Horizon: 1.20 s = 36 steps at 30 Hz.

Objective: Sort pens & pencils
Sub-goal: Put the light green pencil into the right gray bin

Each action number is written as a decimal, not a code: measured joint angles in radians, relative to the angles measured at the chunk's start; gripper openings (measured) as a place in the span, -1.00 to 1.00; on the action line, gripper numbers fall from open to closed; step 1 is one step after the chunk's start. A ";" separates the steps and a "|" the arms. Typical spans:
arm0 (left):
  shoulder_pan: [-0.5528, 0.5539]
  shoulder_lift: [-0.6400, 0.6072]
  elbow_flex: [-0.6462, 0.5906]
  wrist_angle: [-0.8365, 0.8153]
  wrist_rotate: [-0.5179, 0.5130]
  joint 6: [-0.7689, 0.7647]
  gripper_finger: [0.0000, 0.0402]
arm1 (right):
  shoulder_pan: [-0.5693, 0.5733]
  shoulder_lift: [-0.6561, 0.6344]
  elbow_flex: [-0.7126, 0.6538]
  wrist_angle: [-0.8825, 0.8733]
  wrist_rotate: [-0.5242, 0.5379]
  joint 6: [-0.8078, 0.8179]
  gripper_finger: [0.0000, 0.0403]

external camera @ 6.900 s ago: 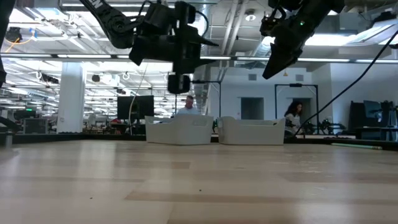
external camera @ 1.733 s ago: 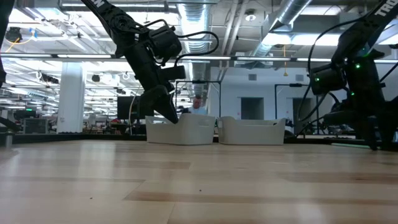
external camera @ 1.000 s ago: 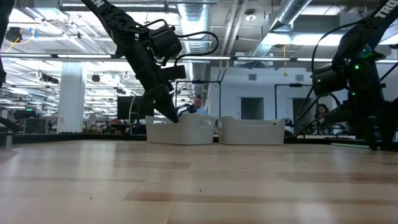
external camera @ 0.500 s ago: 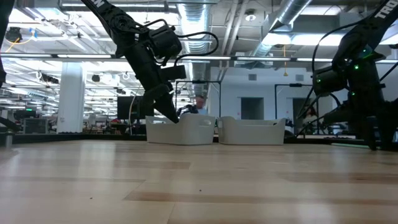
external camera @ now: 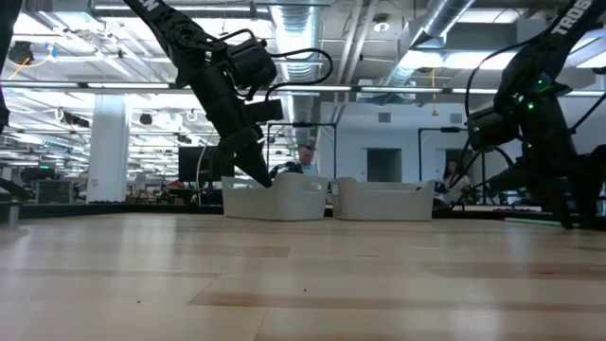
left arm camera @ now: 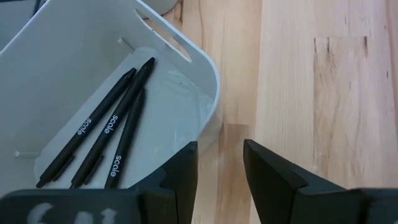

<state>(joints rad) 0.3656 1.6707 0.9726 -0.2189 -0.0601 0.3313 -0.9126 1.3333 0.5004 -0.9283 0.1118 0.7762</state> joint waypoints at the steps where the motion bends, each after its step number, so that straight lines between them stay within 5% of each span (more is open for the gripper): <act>1: 0.000 0.000 0.000 -0.002 0.000 0.000 -0.39 | -0.003 0.002 0.003 -0.001 -0.011 0.000 -0.28; 36: 0.000 0.000 0.000 -0.079 0.000 -0.005 -0.39 | -0.131 0.002 0.001 0.004 -0.052 -0.124 -0.28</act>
<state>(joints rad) 0.3655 1.6711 0.9726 -0.2984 -0.0601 0.3259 -1.0435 1.3354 0.5018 -0.9241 0.0601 0.6520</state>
